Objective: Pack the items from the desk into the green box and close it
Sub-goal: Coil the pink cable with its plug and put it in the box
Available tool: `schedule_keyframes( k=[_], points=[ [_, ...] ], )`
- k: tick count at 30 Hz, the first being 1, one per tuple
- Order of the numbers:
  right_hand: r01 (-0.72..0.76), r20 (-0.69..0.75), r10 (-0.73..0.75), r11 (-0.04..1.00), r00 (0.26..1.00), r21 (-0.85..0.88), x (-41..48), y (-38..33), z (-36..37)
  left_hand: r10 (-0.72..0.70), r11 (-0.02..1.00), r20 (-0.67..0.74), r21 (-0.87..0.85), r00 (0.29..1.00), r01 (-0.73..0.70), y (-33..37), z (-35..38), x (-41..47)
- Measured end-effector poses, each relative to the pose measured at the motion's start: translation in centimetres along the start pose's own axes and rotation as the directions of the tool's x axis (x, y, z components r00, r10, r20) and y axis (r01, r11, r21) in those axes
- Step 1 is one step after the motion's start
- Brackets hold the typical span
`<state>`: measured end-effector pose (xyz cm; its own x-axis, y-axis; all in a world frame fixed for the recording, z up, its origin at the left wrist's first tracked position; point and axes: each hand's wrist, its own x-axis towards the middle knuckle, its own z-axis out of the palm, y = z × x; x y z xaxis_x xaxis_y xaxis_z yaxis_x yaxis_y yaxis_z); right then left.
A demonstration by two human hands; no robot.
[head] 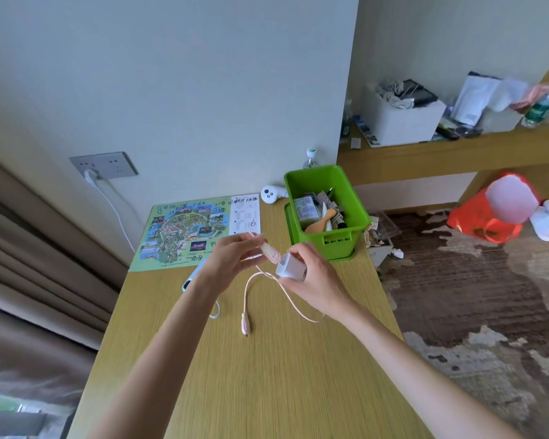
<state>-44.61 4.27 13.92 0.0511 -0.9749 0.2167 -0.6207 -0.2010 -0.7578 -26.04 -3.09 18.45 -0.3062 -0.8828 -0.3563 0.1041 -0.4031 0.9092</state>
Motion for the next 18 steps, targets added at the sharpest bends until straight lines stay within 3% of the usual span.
schedule_keyframes(
  k=[7, 18],
  points=[
    [0.09, -0.192, -0.077, 0.994, 0.978, 0.063, 1.8, -2.8, -3.3, 0.205, 0.979, -0.002, 0.021, 0.979, -0.205, 5.0, 2.9, -1.7],
    [0.178, -0.315, -0.148, 0.982, 0.937, 0.067, 3.9, -5.0, -5.2, 0.373, 0.928, -0.073, 0.052, 0.925, -0.37, 8.7, 5.2, -3.2]
  ],
)
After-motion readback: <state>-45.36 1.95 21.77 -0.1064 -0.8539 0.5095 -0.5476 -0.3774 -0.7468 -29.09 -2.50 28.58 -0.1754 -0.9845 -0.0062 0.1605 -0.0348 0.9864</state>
